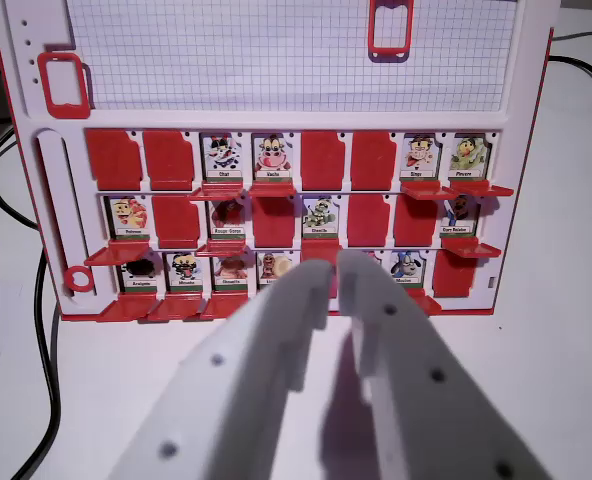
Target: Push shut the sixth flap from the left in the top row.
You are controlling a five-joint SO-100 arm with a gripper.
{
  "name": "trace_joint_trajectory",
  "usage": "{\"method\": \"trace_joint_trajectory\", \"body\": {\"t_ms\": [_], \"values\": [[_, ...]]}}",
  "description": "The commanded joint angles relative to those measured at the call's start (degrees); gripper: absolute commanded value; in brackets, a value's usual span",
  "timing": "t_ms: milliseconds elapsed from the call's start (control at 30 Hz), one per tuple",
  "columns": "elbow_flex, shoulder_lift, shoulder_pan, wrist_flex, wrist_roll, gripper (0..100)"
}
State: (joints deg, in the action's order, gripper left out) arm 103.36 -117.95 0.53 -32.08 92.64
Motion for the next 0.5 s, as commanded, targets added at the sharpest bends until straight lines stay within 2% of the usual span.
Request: {"method": "trace_joint_trajectory", "body": {"t_ms": [0, 467], "values": [[-0.4, -5.3, -0.6, -0.4, 0.4, 0], [1.6, -7.5, -0.8, -1.5, 0.4, 0]]}}
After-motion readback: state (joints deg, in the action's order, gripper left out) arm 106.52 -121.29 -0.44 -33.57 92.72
